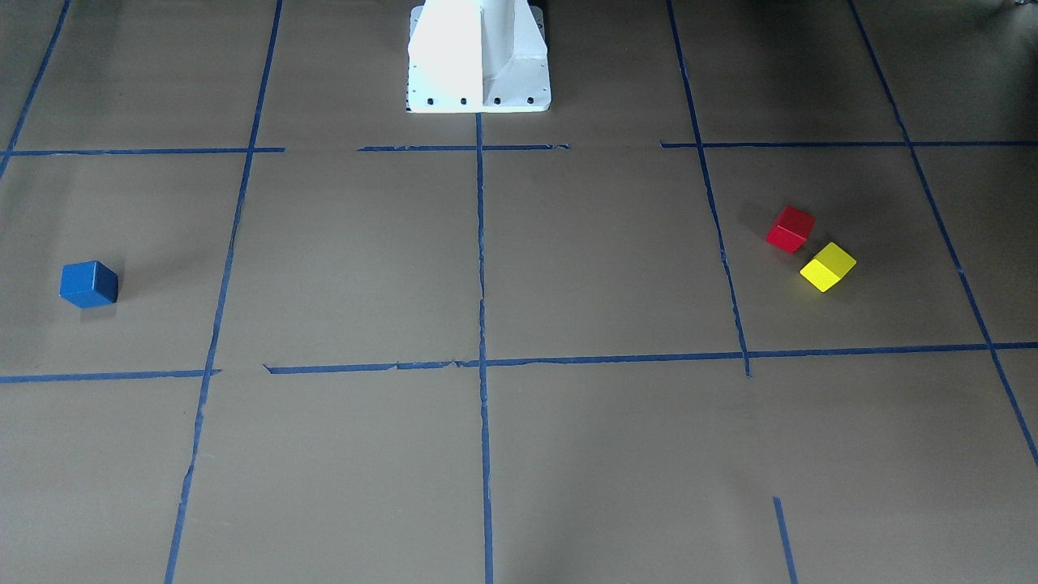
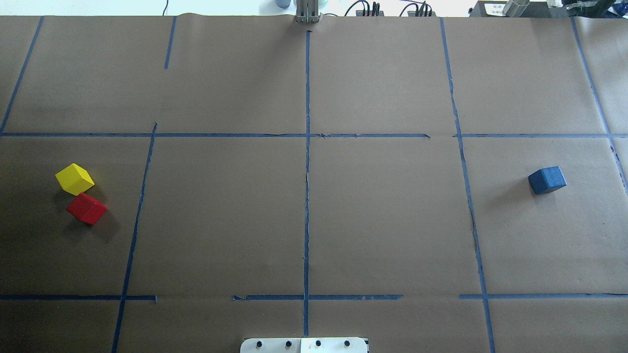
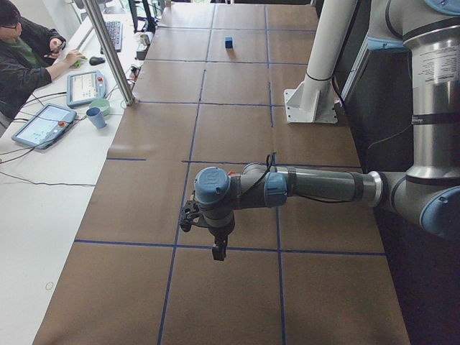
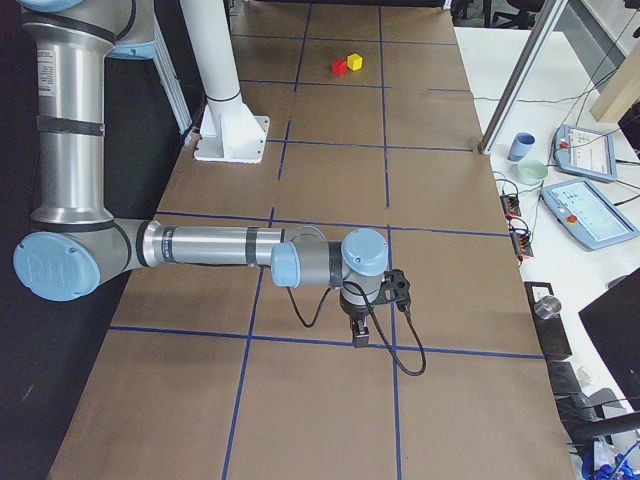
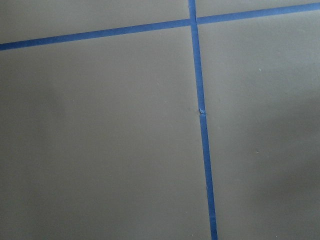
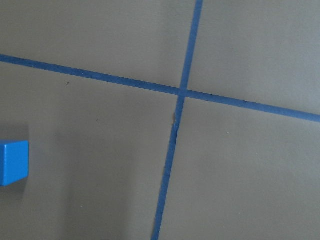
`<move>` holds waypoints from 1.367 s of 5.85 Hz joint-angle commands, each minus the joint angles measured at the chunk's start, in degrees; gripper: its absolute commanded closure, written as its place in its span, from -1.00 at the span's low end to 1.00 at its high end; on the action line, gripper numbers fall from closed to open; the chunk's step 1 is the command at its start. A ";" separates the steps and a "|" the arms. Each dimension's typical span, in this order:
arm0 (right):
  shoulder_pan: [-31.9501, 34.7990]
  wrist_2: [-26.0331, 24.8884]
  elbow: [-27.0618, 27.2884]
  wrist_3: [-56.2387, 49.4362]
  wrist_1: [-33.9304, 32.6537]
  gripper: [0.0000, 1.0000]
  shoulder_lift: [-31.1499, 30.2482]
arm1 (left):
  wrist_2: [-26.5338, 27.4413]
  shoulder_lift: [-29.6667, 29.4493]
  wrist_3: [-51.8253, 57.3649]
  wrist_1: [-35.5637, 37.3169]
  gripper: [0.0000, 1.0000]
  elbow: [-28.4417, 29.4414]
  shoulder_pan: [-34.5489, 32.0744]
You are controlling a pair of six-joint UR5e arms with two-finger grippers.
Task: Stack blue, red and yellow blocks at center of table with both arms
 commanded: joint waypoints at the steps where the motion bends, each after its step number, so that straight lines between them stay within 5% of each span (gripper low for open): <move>1: -9.27 -0.06 0.03 15.42 12.09 -1.00 0.06 | -0.15 -0.04 -0.01 -0.02 -1.00 -0.11 0.00; 3: -17.47 -0.94 -0.14 29.59 25.31 -1.00 0.15 | -0.15 -0.04 -0.01 -0.02 -1.00 -0.11 0.09; 8: -25.67 -6.31 -2.15 30.07 25.27 -1.00 3.22 | -0.24 -0.04 0.08 -0.02 -1.00 -0.20 0.09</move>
